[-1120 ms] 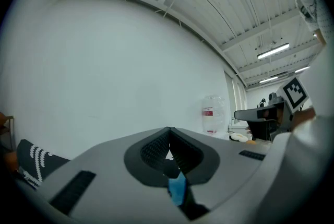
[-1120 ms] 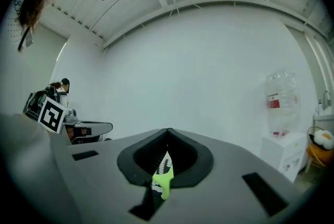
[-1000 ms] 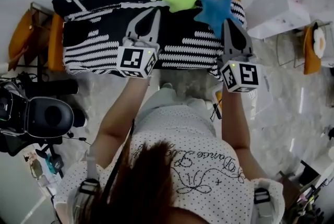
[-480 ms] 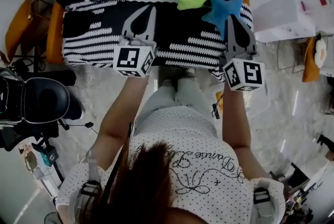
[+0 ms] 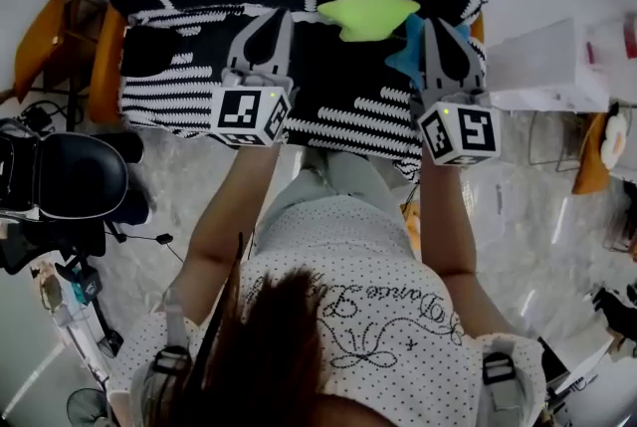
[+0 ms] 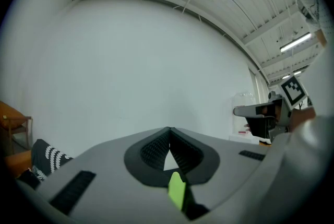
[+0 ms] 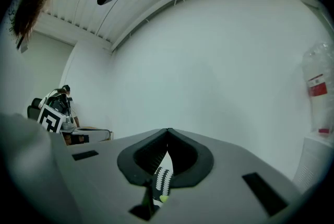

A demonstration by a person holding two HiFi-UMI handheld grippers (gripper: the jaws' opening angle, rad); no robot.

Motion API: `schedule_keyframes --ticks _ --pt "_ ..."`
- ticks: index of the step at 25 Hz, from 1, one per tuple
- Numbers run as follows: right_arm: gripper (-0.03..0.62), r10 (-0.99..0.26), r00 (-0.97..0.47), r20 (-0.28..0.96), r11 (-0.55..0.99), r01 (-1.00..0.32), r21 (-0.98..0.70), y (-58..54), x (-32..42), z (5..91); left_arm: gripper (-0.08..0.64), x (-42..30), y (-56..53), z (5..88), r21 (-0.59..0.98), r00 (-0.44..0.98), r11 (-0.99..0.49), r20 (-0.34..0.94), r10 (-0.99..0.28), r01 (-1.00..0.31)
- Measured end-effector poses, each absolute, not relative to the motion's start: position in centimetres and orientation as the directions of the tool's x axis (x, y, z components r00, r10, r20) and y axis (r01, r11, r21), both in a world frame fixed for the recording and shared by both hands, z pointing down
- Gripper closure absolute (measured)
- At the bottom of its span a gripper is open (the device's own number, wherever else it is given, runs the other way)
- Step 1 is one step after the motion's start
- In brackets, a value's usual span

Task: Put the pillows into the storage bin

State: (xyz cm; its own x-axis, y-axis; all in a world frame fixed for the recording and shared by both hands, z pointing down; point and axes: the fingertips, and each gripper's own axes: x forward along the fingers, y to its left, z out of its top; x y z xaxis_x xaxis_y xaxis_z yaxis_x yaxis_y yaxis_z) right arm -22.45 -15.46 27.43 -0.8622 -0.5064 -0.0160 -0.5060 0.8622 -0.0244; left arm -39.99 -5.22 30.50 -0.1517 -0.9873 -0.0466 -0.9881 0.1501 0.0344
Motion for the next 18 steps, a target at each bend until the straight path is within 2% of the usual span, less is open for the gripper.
schedule_keyframes --ticks 8,18 --pt "0.580 -0.440 -0.898 -0.019 0.897 -0.438 -0.055 -24.2 -23.8 27.6 0.557 -40.7 -13.0 30.2 0.034 -0.211 0.210 -0.038 -0.977 -0.977" --pt "0.572 -0.427 -0.902 0.061 0.895 -0.431 -0.110 -29.7 -26.3 31.6 0.557 -42.6 -18.2 33.2 0.062 -0.228 0.228 0.018 -0.974 -0.972"
